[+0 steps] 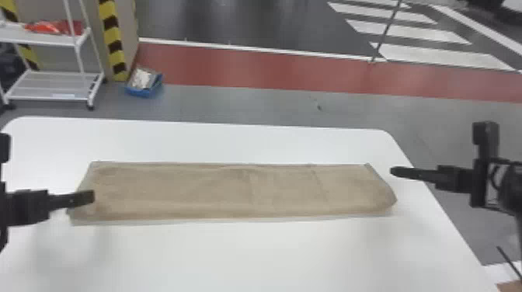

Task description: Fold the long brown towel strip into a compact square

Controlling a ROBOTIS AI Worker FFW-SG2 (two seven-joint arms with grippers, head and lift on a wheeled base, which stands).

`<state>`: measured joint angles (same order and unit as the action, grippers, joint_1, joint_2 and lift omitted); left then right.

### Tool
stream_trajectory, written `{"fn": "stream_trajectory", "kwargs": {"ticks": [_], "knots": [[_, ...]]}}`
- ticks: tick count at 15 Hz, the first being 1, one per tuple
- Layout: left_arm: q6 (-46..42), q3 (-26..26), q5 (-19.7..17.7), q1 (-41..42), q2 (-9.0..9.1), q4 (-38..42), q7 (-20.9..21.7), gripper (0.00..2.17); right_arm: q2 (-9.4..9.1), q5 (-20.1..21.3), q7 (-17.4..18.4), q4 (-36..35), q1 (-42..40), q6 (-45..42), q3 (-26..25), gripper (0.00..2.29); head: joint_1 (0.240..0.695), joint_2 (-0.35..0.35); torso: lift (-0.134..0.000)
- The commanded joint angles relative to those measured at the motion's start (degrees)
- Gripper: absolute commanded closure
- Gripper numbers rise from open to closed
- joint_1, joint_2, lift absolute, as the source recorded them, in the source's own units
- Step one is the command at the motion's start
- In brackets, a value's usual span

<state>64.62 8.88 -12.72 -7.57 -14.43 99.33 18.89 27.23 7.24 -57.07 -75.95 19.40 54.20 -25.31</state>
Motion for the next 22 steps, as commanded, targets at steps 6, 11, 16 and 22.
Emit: {"fn": "stream_trajectory", "kwargs": {"ticks": [6,11,16,22], "knots": [[-3.83,-2.2,1.73,-2.72,-0.42,-3.7,0.0,0.18,0.19,0.76,-0.59,0.01,0.11,0.96,-0.53,0.14,0.695,-0.21,-0.124],[-3.83,-2.12,1.65,-2.8,-0.6,-3.7,0.36,0.18,0.19,0.94,0.2,0.1,0.2,1.49,-0.44,0.15,0.695,-0.212,-0.124],[-4.01,-1.85,1.65,-2.72,-1.12,-4.14,0.8,0.2,-0.95,1.38,2.84,1.86,-0.5,0.08,-0.09,0.19,0.695,-0.212,-0.124],[-7.35,-1.94,1.47,-3.07,-1.47,-6.43,3.43,0.28,-2.79,1.64,5.91,2.56,-0.24,-0.27,1.14,0.21,0.695,-0.203,-0.124]]}}
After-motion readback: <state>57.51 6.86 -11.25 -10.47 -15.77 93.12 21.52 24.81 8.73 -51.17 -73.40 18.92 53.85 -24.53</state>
